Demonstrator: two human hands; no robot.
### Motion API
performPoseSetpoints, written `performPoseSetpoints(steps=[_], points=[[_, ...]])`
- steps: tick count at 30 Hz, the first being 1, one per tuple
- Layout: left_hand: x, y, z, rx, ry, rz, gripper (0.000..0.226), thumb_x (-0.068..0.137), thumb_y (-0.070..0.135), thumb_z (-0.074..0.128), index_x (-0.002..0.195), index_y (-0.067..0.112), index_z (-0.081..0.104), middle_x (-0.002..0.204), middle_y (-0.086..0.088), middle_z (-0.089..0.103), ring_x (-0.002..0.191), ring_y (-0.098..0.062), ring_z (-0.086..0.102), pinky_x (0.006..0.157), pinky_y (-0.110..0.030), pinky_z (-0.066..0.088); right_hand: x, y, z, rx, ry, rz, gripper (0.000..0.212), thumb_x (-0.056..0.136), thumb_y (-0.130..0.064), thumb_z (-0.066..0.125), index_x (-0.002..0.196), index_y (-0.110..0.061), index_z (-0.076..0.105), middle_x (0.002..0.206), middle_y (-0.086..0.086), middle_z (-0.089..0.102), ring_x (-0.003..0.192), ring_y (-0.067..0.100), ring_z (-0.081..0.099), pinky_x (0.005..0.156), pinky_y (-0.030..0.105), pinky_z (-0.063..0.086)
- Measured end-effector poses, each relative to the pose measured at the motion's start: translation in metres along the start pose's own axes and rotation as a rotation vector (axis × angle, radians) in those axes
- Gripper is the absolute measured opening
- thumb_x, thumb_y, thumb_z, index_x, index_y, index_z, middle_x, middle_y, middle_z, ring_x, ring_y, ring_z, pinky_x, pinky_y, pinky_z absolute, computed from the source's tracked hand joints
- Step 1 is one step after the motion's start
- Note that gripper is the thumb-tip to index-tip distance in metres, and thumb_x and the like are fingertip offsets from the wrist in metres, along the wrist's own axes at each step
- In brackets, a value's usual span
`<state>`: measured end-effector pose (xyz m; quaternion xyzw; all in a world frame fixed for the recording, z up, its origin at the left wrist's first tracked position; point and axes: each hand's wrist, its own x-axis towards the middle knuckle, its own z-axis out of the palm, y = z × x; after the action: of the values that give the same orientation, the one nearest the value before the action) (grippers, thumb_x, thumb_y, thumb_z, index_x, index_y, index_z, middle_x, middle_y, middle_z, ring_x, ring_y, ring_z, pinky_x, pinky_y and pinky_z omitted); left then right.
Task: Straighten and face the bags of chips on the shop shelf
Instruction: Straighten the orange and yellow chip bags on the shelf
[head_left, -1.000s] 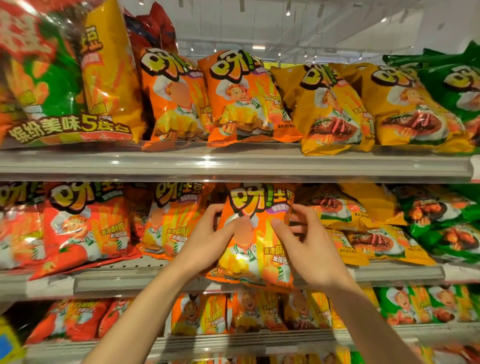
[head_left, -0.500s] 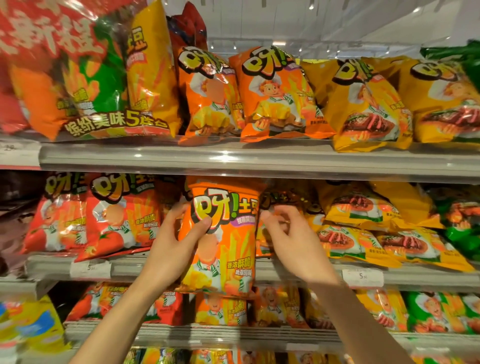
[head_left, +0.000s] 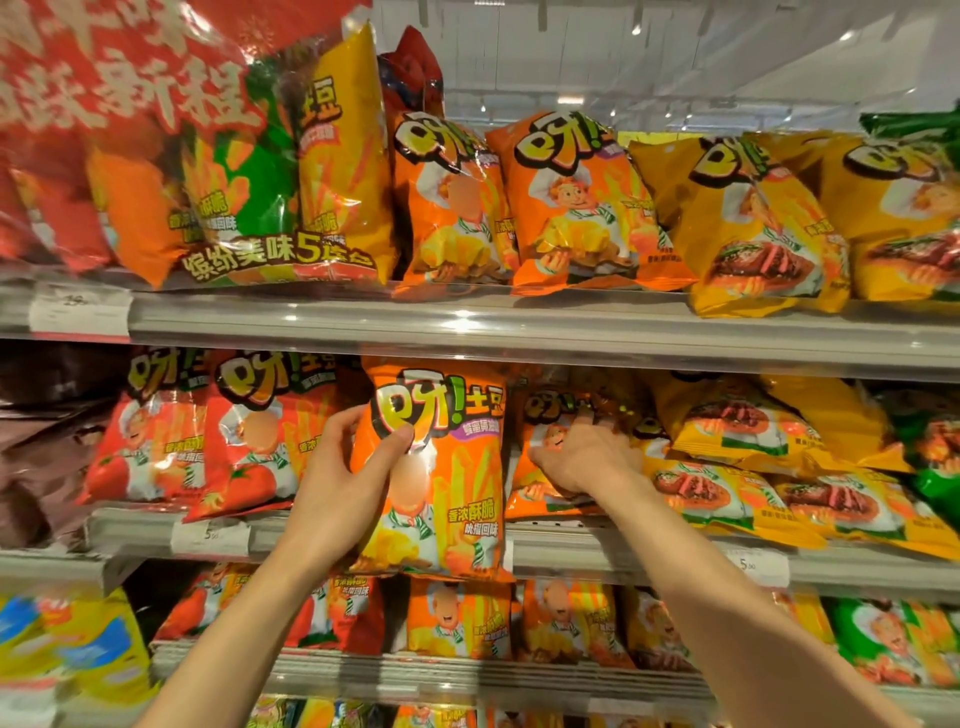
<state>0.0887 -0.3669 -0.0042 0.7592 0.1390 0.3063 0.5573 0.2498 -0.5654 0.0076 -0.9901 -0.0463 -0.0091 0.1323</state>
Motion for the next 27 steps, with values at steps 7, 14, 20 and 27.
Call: performPoseSetpoints(steps=[7,14,20,27], points=[[0.001,0.001,-0.006,-0.005,-0.013,-0.002,0.053,0.083,0.054,0.067,0.129,0.032,0.052,0.114,0.012,0.068,0.102,-0.007,0.066,0.082,-0.028,0.051,-0.003,0.014,-0.012,0.17,0.116,-0.025,0.062,0.097,-0.054,0.049,0.139,-0.008,0.046,0.139,0.02,0.052,0.124,0.039,0.055,0.095,0.042,0.048],[0.008,-0.004,-0.014,0.005,0.003,-0.007,0.07,0.072,0.073,0.068,0.129,0.035,0.052,0.118,0.009,0.068,0.108,-0.015,0.066,0.096,-0.043,0.052,-0.008,0.018,-0.012,0.286,0.267,-0.015,0.058,0.1,-0.048,0.048,0.139,-0.005,0.04,0.138,0.023,0.049,0.121,0.044,0.055,0.092,0.044,0.047],[0.008,-0.008,-0.015,0.048,0.011,-0.022,0.086,0.063,0.084,0.062,0.134,0.037,0.048,0.126,0.01,0.064,0.117,-0.015,0.062,0.102,-0.048,0.05,-0.001,0.008,0.018,0.389,0.336,-0.103,0.071,0.099,-0.053,0.042,0.143,0.002,0.038,0.139,0.028,0.048,0.118,0.044,0.056,0.092,0.045,0.051],[0.01,-0.008,-0.011,0.038,0.006,-0.035,0.077,0.073,0.075,0.066,0.136,0.034,0.048,0.122,0.011,0.065,0.111,-0.013,0.064,0.1,-0.045,0.051,0.011,-0.001,0.031,0.42,0.427,-0.126,0.074,0.101,-0.058,0.034,0.143,0.002,0.04,0.139,0.026,0.052,0.124,0.042,0.051,0.104,0.048,0.041]])
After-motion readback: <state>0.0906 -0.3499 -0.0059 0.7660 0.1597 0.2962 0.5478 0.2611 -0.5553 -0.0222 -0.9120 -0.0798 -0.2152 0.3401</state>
